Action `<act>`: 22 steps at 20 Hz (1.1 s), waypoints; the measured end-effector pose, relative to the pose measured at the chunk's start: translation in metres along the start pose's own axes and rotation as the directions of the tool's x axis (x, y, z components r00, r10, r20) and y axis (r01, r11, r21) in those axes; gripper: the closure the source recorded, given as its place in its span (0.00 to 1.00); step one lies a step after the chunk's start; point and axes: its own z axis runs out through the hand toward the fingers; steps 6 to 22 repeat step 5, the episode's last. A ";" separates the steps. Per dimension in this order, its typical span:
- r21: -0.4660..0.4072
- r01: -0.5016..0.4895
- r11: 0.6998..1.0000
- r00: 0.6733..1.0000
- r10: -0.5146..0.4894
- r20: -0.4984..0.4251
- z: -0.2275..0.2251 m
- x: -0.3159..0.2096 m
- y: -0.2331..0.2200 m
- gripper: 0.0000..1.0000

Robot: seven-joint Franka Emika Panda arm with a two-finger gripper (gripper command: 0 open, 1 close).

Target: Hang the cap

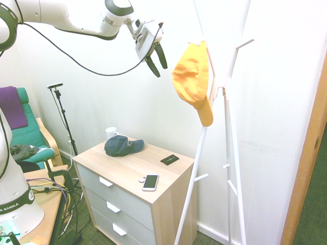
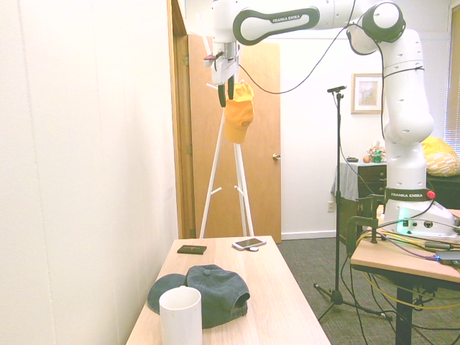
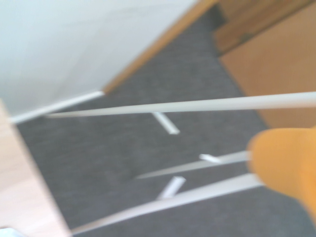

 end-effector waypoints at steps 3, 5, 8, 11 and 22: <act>0.115 0.013 0.993 0.992 -0.028 0.126 0.004 -0.004 -0.008 0.00; 0.188 0.024 0.982 0.976 -0.064 0.210 0.006 -0.008 -0.012 0.00; 0.188 0.024 0.982 0.976 -0.064 0.210 0.006 -0.008 -0.012 0.00; 0.188 0.024 0.982 0.976 -0.064 0.210 0.006 -0.008 -0.012 0.00; 0.188 0.024 0.982 0.976 -0.064 0.210 0.006 -0.008 -0.012 0.00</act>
